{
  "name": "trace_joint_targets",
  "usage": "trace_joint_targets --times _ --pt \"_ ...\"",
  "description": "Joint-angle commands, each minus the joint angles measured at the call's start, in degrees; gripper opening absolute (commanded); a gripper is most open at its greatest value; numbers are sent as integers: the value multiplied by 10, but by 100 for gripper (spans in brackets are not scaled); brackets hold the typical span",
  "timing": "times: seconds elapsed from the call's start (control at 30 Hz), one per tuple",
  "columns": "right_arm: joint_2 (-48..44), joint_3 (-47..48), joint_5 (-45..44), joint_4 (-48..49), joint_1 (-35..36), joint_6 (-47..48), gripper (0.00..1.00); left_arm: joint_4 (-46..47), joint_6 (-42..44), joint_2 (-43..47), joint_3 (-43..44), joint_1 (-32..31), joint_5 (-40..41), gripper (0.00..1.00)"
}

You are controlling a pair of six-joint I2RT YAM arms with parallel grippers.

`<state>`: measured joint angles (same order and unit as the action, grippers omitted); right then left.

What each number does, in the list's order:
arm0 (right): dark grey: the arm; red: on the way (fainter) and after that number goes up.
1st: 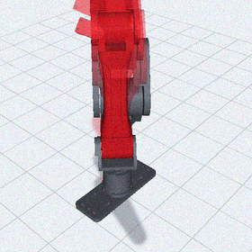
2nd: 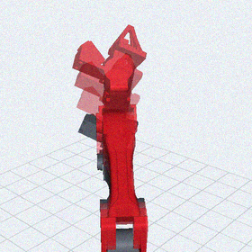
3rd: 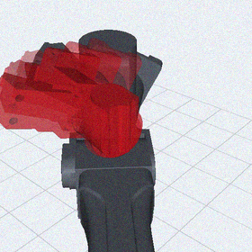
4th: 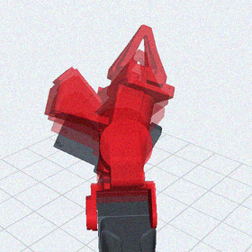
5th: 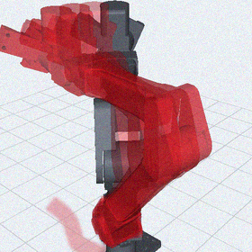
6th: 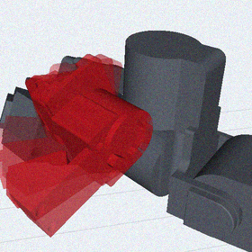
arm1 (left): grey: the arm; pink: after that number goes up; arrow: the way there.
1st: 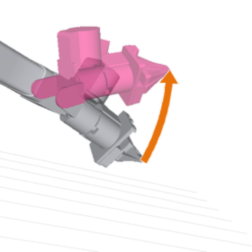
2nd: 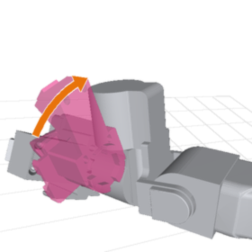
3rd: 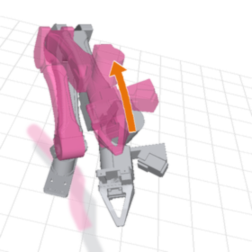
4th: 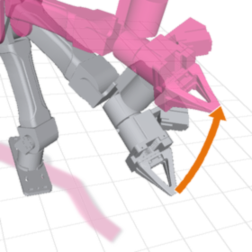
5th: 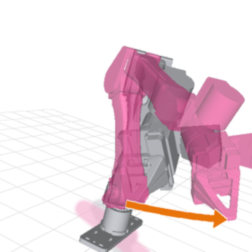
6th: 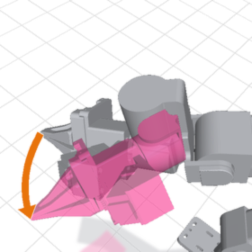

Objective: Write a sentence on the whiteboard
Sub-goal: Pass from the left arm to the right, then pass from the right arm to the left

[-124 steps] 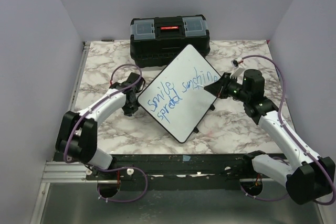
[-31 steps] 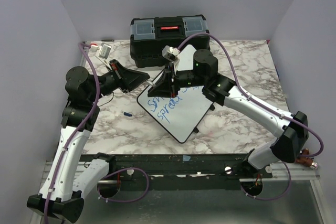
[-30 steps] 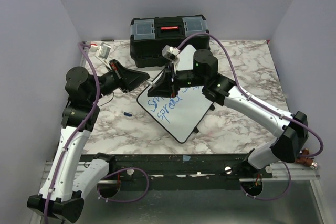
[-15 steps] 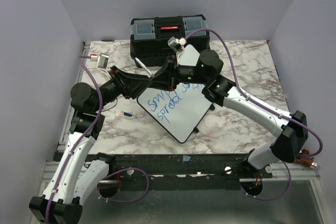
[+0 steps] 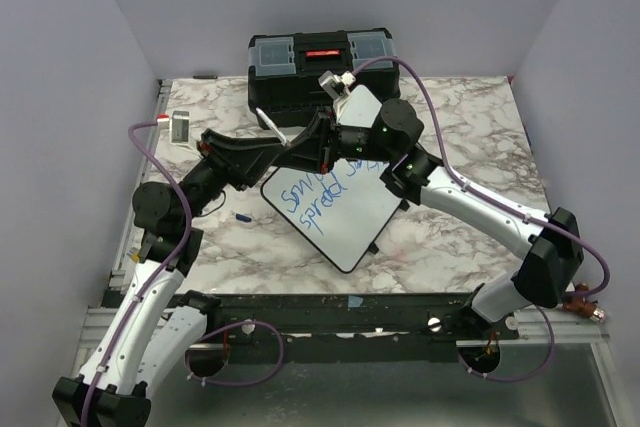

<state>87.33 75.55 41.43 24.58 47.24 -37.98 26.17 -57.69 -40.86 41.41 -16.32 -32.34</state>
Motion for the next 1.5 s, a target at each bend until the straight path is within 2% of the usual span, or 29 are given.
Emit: trace_joint_targets --times 0.0,0.5,0.57,0.67,0.73,0.8,0.87,0.93,1.0,1.23,1.37,1.47 --pt "8 -11 14 37 -2 -20 1 61 -12 8 -4 -2 52 36" --pt "21 -12 41 67 -1 -41 1 121 -34 -56 0 -18 45 33" --pt "23 -13 42 67 -1 -42 1 127 -30 -57 2 -23 44 25" --pt "26 -13 47 68 -1 -42 1 124 -25 -58 9 -25 42 3" --pt "28 -12 47 60 -1 -36 1 111 -21 -58 14 -25 43 0" --pt "28 -5 43 32 -1 -18 11 81 -8 -54 21 -25 42 0" --pt "25 7 31 -17 -1 15 32 20 26 -43 37 -25 52 0" --pt "21 25 8 -79 -1 62 48 -39 64 -23 50 -24 68 0" --pt "16 40 -18 -138 -1 102 55 -105 102 -5 64 -20 83 0" --pt "27 92 -80 -280 -1 195 61 -337 199 25 135 24 162 0" --pt "57 128 -81 -331 -1 218 71 -415 239 40 151 55 197 0" --pt "82 154 -99 -364 9 235 72 -478 263 38 170 77 235 0"
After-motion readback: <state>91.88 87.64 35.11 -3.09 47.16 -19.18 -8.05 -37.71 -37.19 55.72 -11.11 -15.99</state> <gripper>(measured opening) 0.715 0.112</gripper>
